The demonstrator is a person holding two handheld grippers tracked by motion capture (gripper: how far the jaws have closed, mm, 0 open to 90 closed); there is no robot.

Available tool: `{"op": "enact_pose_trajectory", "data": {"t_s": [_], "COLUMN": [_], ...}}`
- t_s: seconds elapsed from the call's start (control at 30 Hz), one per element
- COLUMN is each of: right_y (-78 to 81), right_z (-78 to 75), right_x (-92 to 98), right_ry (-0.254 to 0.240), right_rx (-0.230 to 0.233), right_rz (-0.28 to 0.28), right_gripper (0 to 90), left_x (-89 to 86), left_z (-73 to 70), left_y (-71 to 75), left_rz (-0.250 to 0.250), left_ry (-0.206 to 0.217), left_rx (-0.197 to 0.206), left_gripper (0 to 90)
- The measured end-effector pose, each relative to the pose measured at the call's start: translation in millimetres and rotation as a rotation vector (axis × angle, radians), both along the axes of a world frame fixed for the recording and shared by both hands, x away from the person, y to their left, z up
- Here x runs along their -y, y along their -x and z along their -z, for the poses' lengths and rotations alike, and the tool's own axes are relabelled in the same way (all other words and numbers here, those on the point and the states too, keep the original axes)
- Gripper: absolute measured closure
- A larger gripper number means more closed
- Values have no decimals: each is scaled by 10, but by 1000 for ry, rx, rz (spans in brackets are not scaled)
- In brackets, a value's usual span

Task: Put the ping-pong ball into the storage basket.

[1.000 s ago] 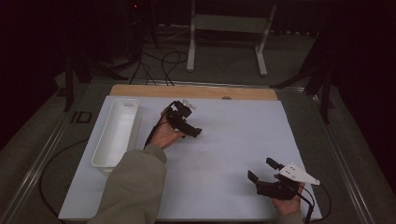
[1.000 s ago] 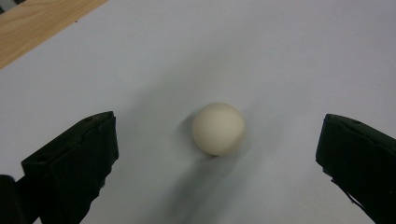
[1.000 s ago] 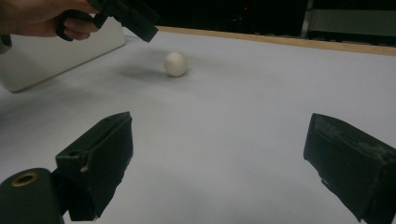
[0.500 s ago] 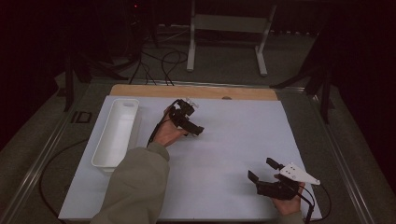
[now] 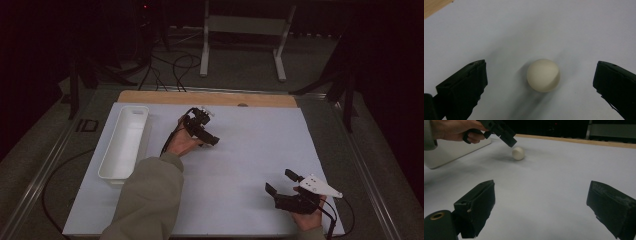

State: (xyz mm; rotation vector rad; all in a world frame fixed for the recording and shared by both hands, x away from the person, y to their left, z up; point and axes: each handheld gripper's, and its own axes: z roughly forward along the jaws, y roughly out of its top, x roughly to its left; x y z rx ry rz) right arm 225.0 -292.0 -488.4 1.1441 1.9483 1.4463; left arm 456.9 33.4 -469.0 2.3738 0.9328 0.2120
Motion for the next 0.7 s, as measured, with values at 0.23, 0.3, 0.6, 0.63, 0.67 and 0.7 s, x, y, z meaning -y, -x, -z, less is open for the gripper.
{"op": "enact_pose_trajectory", "data": {"t_s": [0.23,0.3,0.6,0.63,0.67,0.7], "right_y": [-3,-3,1,1,2,3], "right_z": [4,5,3,3,2,1], "right_x": [3,6,10,11,11,12], "right_ry": [-3,-1,-1,-1,-2,-1], "right_rx": [-3,-2,-3,-2,-3,-3], "right_rz": [2,1,-1,-1,0,1], "right_gripper": [78,78,79,79,78,78], "left_x": [12,19,54,59,62,64], "left_z": [39,47,87,92,97,104], "left_y": [-26,-30,-48,-48,-49,-52], "left_rz": [-2,3,-2,-4,-4,-3], "left_ry": [-8,-14,-24,-23,-27,-30], "left_rx": [-19,-23,-35,-37,-40,-41], "left_gripper": [3,4,10,11,11,11]}}
